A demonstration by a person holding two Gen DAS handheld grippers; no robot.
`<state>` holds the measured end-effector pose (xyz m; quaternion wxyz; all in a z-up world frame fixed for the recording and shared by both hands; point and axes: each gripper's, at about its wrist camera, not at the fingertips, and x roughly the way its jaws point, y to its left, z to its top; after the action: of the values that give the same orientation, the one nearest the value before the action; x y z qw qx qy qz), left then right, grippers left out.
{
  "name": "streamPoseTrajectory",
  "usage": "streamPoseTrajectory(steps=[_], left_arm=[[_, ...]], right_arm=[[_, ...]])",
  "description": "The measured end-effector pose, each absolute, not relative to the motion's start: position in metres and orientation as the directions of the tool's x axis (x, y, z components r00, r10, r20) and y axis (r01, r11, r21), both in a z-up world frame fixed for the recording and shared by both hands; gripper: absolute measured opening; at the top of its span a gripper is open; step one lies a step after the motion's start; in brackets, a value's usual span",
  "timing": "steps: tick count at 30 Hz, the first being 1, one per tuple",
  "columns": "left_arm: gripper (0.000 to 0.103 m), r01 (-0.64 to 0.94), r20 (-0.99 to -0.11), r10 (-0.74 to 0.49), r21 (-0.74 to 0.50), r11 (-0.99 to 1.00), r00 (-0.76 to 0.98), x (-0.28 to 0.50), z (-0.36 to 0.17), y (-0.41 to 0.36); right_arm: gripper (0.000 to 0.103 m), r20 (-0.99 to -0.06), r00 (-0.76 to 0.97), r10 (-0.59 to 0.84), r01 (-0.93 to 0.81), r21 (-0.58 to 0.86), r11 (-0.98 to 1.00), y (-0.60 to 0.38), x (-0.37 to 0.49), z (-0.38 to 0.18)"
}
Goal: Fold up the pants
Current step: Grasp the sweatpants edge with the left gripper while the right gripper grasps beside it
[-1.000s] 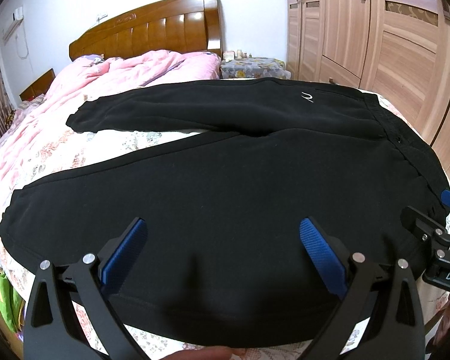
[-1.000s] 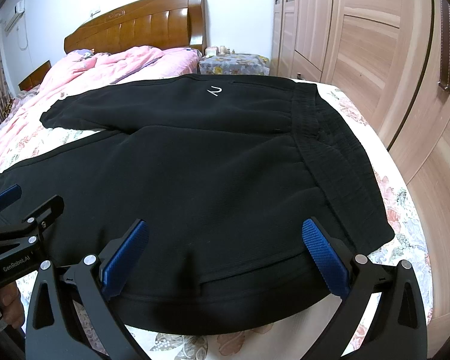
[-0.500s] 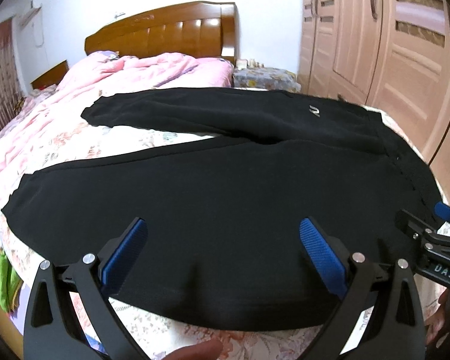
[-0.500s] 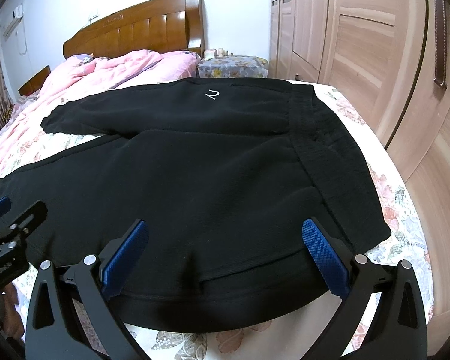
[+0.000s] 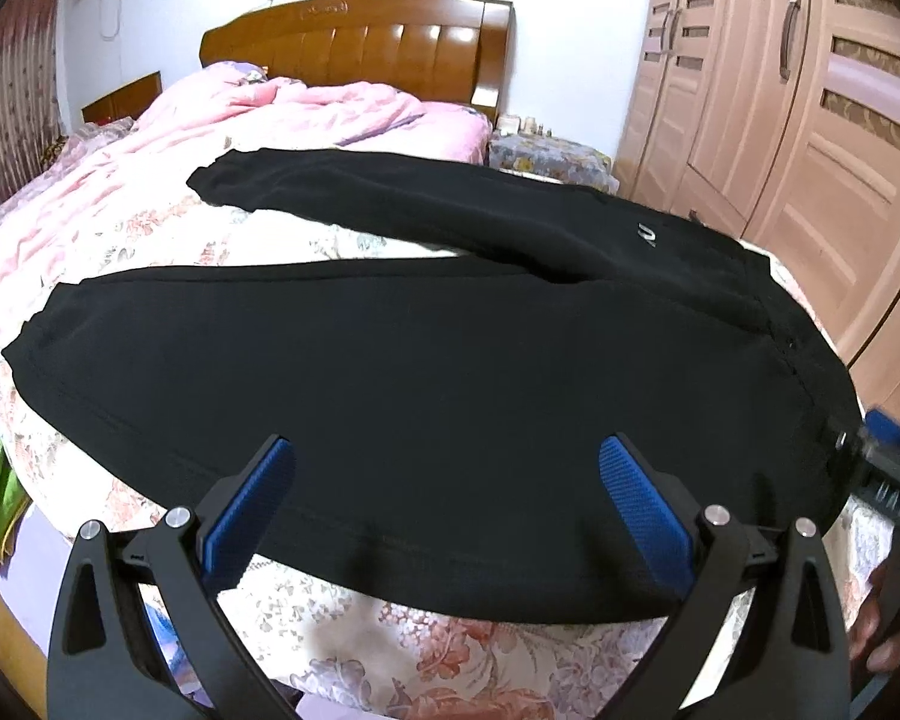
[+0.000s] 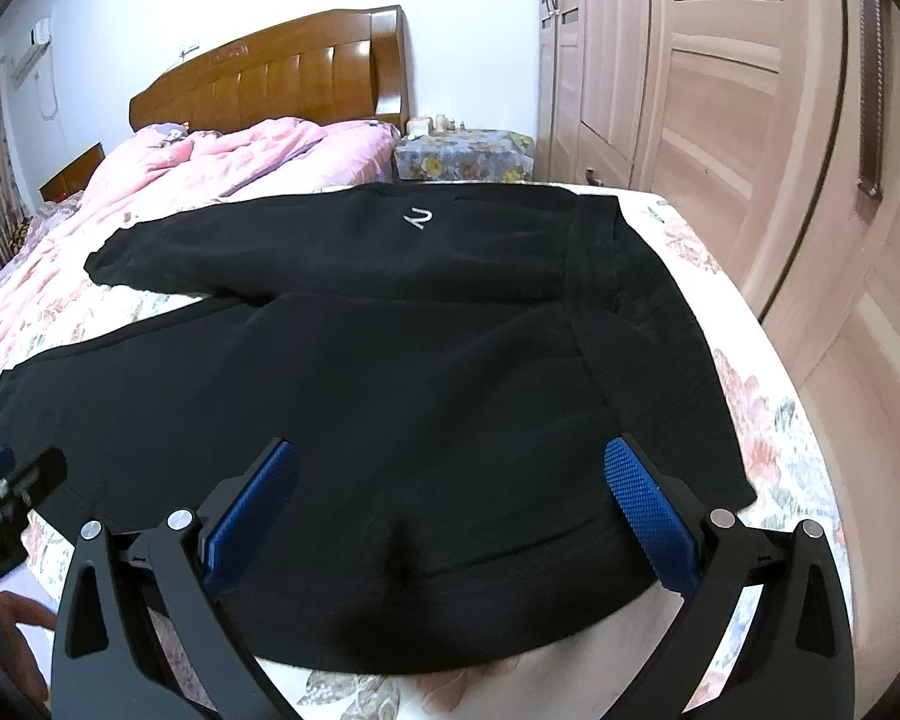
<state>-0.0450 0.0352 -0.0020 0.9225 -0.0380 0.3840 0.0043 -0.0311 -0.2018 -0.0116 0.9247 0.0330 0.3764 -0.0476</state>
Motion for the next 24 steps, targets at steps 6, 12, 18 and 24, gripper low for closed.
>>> streamPoseTrajectory(steps=[6,12,18,24], left_arm=[[0.102,-0.028,-0.770,-0.015,-0.043,0.999,0.638,-0.026,-0.018,0.031],[0.102,0.064,-0.743,-0.055,-0.017,0.998,0.667,0.034,-0.001,0.035],[0.102,0.341,-0.670,-0.209,0.070,0.937,0.712,0.161,0.032,0.020],[0.101,0.523,-0.759,-0.264,0.117,0.844,0.596,0.293,0.008,-0.005]], right_arm=[[0.099,-0.688,0.724,-0.048,0.081,0.016,0.997,-0.226,0.008,0.009],[0.099,-0.696,0.715,0.059,-0.076,0.007,0.997,-0.260,0.082,0.011],[0.099,-0.771,0.634,0.059,-0.112,-0.017,0.994,-0.311,0.205,-0.017],[0.099,-0.816,0.566,0.121,-0.198,0.007,0.980,-0.337,0.304,-0.042]])
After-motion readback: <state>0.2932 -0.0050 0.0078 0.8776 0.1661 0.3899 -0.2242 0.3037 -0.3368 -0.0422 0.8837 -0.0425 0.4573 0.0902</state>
